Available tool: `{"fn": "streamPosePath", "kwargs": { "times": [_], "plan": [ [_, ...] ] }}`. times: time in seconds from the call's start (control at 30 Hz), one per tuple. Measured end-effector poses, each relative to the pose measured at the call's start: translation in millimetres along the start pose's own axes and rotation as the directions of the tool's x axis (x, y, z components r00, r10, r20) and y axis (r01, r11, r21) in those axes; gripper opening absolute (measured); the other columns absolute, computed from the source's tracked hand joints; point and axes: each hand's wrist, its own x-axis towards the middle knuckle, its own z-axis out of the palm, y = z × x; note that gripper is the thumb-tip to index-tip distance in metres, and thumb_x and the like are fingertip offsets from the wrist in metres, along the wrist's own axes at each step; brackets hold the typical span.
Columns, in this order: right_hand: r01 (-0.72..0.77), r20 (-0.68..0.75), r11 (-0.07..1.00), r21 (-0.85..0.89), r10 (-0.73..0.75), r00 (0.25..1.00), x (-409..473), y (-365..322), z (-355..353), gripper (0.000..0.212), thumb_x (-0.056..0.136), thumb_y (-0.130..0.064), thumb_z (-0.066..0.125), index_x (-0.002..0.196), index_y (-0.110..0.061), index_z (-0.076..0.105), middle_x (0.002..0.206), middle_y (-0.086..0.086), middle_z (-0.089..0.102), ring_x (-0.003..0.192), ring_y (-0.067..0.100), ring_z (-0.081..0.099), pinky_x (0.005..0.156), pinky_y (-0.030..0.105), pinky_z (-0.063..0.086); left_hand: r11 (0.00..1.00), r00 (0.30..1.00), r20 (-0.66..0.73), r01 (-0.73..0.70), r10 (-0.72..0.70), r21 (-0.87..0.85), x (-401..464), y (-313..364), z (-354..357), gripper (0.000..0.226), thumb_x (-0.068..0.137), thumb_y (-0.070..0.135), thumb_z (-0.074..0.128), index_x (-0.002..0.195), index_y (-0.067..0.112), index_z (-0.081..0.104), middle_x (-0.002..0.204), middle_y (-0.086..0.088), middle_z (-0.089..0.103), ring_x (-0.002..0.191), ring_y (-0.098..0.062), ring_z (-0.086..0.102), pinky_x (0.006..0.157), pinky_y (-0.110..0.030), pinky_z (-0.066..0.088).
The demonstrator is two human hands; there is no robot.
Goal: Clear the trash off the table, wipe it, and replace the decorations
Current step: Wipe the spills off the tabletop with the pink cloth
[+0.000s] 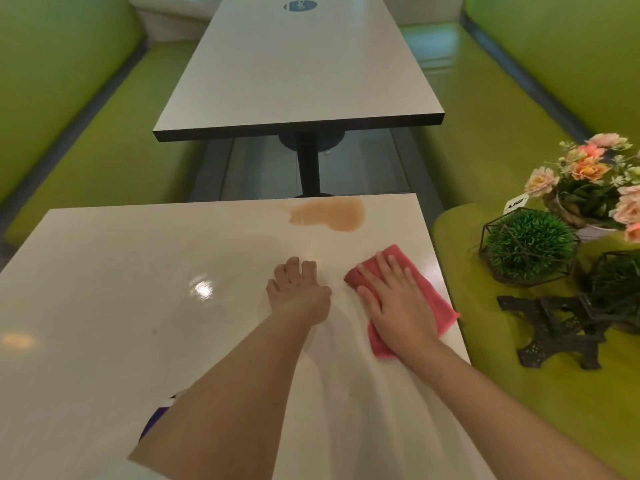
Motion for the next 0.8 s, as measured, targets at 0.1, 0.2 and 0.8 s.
{"fn": "streamPosePath", "kwargs": {
  "times": [0.1,0.2,0.8],
  "plan": [
    [-0.064,-0.027,0.997,-0.048,0.063,0.998,9.7,24.3,-3.9,0.054,0.102,-0.047,0.019,0.152,-0.032,0.031,0.163,-0.007,0.014,0.151,0.011,0.004,0.123,0.032,0.0,1.0,1.0,0.01,-0.007,0.007,0.002,-1.5,-0.3,1.4,0.058,0.101,0.042,0.033,0.152,0.028,0.01,0.159,0.0,-0.002,0.146,-0.024,-0.003,0.118,-0.04,0.009],
    [-0.25,-0.076,0.966,-0.062,0.245,0.966,33.5,23.5,-7.2,0.05,0.104,-0.04,0.025,0.153,-0.029,0.027,0.164,0.0,0.013,0.151,0.018,0.004,0.123,0.037,0.001,1.0,1.0,0.009,0.002,-0.002,0.002,-2.6,-0.2,2.5,0.059,0.101,0.042,0.031,0.153,0.028,0.007,0.16,0.002,-0.005,0.147,-0.025,-0.006,0.119,-0.042,0.006],
    [0.066,0.035,0.998,0.01,-0.066,0.997,3.0,-21.7,3.6,0.049,0.105,-0.042,0.024,0.153,-0.036,0.024,0.164,-0.006,0.007,0.151,0.013,-0.002,0.122,0.031,-0.006,0.999,0.999,-0.044,-0.028,0.027,-0.038,-2.5,-3.9,5.5,0.055,0.101,0.044,0.033,0.151,0.028,0.015,0.158,-0.001,0.005,0.145,-0.025,0.001,0.117,-0.042,0.01]
  ]
}}
